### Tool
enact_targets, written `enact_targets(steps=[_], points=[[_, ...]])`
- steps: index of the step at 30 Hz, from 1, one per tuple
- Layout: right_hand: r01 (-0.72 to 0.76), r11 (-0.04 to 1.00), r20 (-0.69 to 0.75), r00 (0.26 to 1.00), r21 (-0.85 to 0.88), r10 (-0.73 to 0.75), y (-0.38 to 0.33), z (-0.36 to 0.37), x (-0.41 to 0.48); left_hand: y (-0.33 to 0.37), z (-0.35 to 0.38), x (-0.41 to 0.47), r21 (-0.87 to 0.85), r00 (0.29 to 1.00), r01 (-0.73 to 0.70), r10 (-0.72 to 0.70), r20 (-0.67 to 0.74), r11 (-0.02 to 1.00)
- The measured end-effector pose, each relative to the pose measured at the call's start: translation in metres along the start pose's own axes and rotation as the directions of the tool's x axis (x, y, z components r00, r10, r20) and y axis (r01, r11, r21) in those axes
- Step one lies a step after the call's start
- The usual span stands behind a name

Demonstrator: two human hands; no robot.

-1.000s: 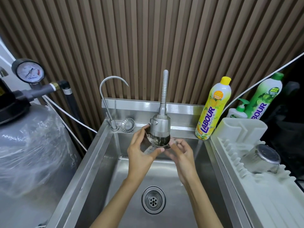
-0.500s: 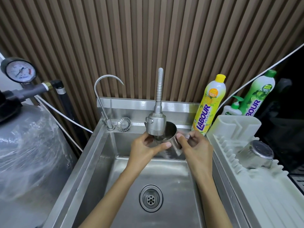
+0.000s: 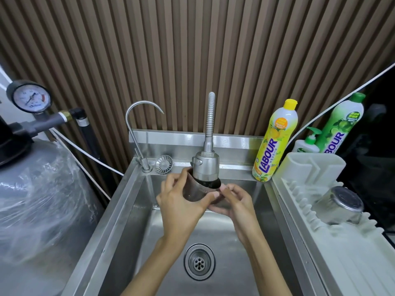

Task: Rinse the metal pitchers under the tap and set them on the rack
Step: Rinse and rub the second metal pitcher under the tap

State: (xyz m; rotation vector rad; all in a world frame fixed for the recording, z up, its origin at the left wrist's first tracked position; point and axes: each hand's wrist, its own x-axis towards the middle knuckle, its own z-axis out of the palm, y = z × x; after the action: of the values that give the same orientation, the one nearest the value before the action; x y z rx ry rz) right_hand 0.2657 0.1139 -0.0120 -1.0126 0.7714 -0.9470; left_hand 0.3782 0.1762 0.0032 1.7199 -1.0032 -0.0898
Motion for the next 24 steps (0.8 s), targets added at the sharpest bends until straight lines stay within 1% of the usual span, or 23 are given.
enact_targets(steps=[2, 3, 5, 6, 7, 8, 9, 10, 12, 15, 17, 19, 20, 21, 22, 24], points=[[0.011, 0.987, -0.061, 0.998, -0.157, -0.021, -0.008, -0.002, -0.006, -0.002, 0.001, -0.004, 0.007, 0.999, 0.034, -0.033, -0.008, 0.999], [0.019, 0.971, -0.1, 0.994, -0.237, -0.043, -0.013, -0.004, -0.008, -0.002, 0.001, -0.006, -0.002, 0.998, 0.055, -0.055, 0.014, 0.998], [0.035, 0.905, -0.175, 0.977, -0.425, -0.119, -0.023, -0.008, -0.012, -0.004, 0.003, -0.009, -0.069, 0.988, 0.114, -0.106, 0.108, 0.991], [0.053, 0.833, -0.195, 0.962, -0.551, -0.19, -0.028, -0.01, -0.013, -0.006, 0.005, -0.008, -0.123, 0.977, 0.149, -0.127, 0.172, 0.981], [0.077, 0.739, -0.191, 0.944, -0.67, -0.271, -0.032, -0.012, -0.014, -0.008, 0.008, -0.006, -0.176, 0.958, 0.189, -0.142, 0.248, 0.966], [0.104, 0.648, -0.166, 0.925, -0.754, -0.341, -0.034, -0.014, -0.015, -0.011, 0.011, -0.003, -0.222, 0.933, 0.23, -0.15, 0.326, 0.948], [0.133, 0.597, -0.139, 0.912, -0.791, -0.387, -0.036, -0.014, -0.016, -0.013, 0.015, -0.001, -0.266, 0.909, 0.269, -0.152, 0.389, 0.926], [0.169, 0.598, -0.122, 0.902, -0.784, -0.414, -0.037, -0.014, -0.016, -0.016, 0.02, 0.001, -0.31, 0.893, 0.304, -0.156, 0.422, 0.901], [0.233, 0.701, -0.129, 0.897, -0.674, -0.422, -0.034, -0.012, -0.014, -0.016, 0.027, 0.001, -0.402, 0.896, 0.341, -0.164, 0.413, 0.85], [0.29, 0.865, -0.13, 0.92, -0.409, -0.37, -0.024, -0.011, -0.006, -0.015, 0.035, -0.001, -0.53, 0.937, 0.304, -0.148, 0.316, 0.792], [0.243, 0.951, -0.091, 0.96, -0.189, -0.263, -0.013, -0.011, 0.0, -0.017, 0.034, 0.0, -0.555, 0.961, 0.245, -0.124, 0.247, 0.795], [0.146, 0.986, -0.04, 0.989, 0.08, -0.143, -0.001, -0.009, 0.006, -0.02, 0.028, 0.002, -0.503, 0.981, 0.144, -0.057, 0.183, 0.852], [0.09, 0.981, -0.008, 0.996, 0.173, -0.09, 0.004, -0.008, 0.007, -0.02, 0.023, 0.003, -0.451, 0.986, 0.096, -0.024, 0.163, 0.888], [0.039, 0.975, 0.02, 0.999, 0.22, -0.045, 0.009, -0.007, 0.007, -0.018, 0.018, 0.003, -0.393, 0.988, 0.063, -0.002, 0.153, 0.917], [0.001, 0.976, 0.036, 0.999, 0.218, -0.009, 0.011, -0.006, 0.007, -0.015, 0.014, 0.002, -0.346, 0.99, 0.044, 0.005, 0.139, 0.937], [-0.048, 0.99, 0.037, 0.998, 0.133, 0.043, 0.013, -0.006, 0.004, -0.011, 0.007, 0.001, -0.262, 0.995, 0.027, -0.001, 0.101, 0.965]])
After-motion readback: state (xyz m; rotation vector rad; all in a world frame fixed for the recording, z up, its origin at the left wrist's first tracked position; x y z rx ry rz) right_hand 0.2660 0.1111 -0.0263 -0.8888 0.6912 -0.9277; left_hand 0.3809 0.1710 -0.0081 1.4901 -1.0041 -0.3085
